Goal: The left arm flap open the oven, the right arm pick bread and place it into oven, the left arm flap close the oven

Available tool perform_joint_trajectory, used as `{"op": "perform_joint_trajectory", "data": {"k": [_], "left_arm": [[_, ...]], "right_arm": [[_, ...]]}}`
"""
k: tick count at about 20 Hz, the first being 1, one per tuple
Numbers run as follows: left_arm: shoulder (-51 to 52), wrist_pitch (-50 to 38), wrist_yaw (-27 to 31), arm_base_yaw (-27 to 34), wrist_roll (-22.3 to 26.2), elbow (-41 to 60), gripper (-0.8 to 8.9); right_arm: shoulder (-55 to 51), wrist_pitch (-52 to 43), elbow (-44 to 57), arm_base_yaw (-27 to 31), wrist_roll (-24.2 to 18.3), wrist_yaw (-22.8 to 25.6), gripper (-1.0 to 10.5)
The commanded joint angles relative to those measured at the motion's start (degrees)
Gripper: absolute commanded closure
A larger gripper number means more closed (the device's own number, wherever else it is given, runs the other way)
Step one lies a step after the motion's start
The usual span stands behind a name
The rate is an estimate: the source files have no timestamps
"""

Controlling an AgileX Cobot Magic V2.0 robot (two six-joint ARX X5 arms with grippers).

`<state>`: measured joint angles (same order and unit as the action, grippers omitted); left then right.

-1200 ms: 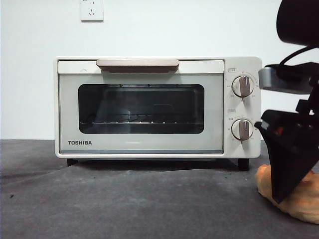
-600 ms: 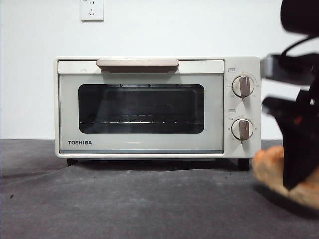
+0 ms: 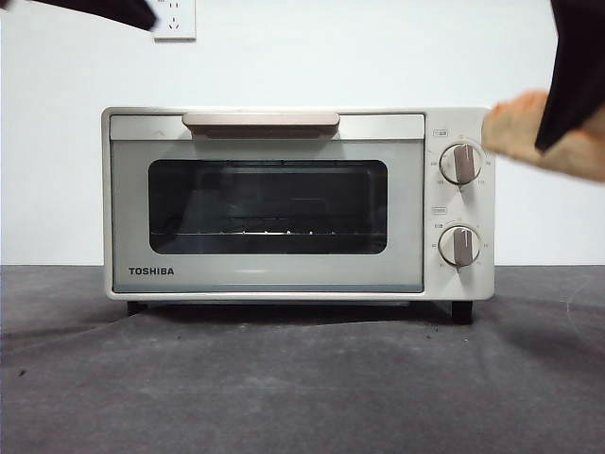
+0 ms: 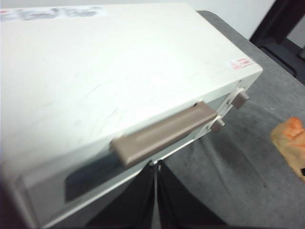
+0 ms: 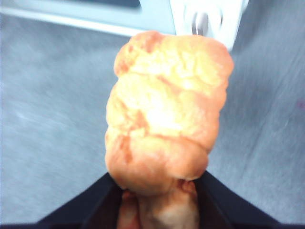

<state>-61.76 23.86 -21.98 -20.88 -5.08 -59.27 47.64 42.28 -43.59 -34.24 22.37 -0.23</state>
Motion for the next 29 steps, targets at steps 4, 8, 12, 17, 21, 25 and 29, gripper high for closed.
{"op": "perform_joint_trajectory", "data": {"k": [4,8,12,17,21,25,29], "left_arm": [[-11.4,-2.2,3.2,-4.3,3.1,-6.9,7.96],[-16.6,-3.2,6.1,-6.8,4.3,-8.5,7.96],[-19.7,-3.8,7.3,-8.4,4.7,-8.5,7.96],[-21.1,-2.7,8.9,-9.8,5.7,-8.5,7.96],[-21.1,2.4,8.9,-12.6,5.8,-8.5,7.97],[-21.1,8.1,8.9,-16.2,5.6,-8.5,7.97],[-21.1,14.2,8.8,-19.6,4.1,-8.5,7.97]], "right_arm": [[-1.8,1.1,-4.6,-0.5,-1.9,0.3,7.7],[-2.1,1.2,-5.8,-0.5,-2.3,0.3,7.7],[-2.1,1.3,-6.0,-0.5,-2.5,0.3,7.7],[-2.1,1.5,-6.0,-0.5,-3.3,0.3,7.7],[-2.1,0.9,-6.0,-0.5,-3.6,0.3,7.7],[-2.1,0.6,-6.0,-0.5,-3.8,0.3,7.7],[-2.1,0.6,-6.0,-0.5,-3.8,0.3,7.7]]}}
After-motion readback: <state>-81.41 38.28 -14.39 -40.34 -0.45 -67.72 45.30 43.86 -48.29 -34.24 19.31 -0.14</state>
